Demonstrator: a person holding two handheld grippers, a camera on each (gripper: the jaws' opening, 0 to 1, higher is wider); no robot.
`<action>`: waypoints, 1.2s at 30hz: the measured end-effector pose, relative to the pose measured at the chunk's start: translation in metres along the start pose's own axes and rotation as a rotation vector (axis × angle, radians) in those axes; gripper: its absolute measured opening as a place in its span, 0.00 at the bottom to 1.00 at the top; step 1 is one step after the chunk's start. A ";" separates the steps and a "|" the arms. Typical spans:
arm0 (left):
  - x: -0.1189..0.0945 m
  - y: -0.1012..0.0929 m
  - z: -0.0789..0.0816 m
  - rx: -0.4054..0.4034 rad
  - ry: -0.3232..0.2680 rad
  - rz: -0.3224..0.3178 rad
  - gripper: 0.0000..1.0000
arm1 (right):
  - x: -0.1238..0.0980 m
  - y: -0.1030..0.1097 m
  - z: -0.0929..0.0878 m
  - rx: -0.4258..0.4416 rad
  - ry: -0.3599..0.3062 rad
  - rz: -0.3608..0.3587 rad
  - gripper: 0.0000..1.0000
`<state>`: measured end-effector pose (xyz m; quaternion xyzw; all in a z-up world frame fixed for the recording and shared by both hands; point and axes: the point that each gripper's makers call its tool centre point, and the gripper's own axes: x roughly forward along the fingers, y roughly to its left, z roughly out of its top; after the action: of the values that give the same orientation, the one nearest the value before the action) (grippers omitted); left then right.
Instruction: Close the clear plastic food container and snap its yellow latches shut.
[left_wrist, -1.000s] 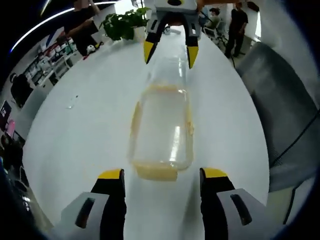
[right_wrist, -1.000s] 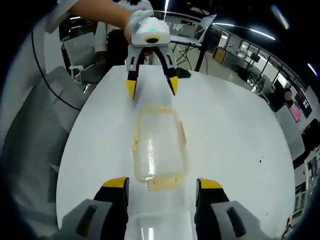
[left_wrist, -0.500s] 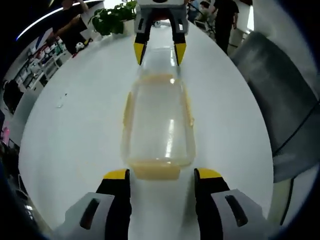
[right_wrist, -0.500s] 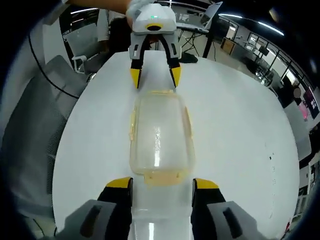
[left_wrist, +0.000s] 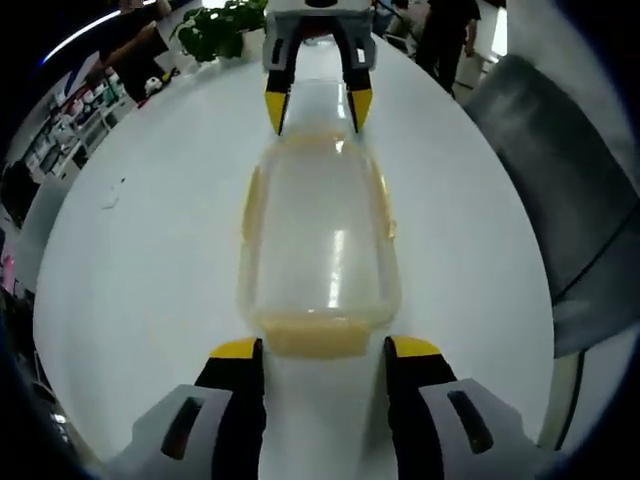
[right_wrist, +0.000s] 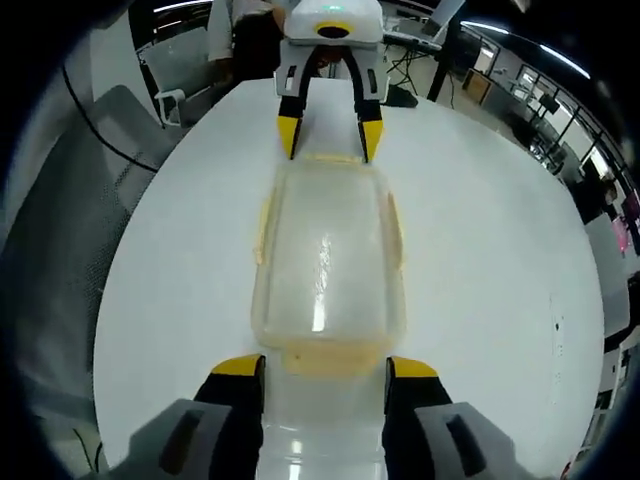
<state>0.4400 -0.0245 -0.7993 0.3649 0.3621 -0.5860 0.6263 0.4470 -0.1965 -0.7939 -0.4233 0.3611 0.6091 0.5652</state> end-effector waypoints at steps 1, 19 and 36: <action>0.001 -0.001 -0.002 0.001 0.007 -0.004 0.45 | 0.000 0.000 0.000 0.001 -0.001 0.002 0.45; 0.003 0.000 0.002 -0.037 -0.003 -0.007 0.38 | 0.010 0.000 0.004 0.033 0.019 0.059 0.36; 0.001 -0.001 0.001 -0.018 0.034 -0.015 0.37 | 0.013 0.003 0.005 -0.001 0.165 0.078 0.36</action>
<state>0.4388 -0.0258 -0.8000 0.3666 0.3808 -0.5809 0.6190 0.4437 -0.1873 -0.8046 -0.4579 0.4223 0.5940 0.5090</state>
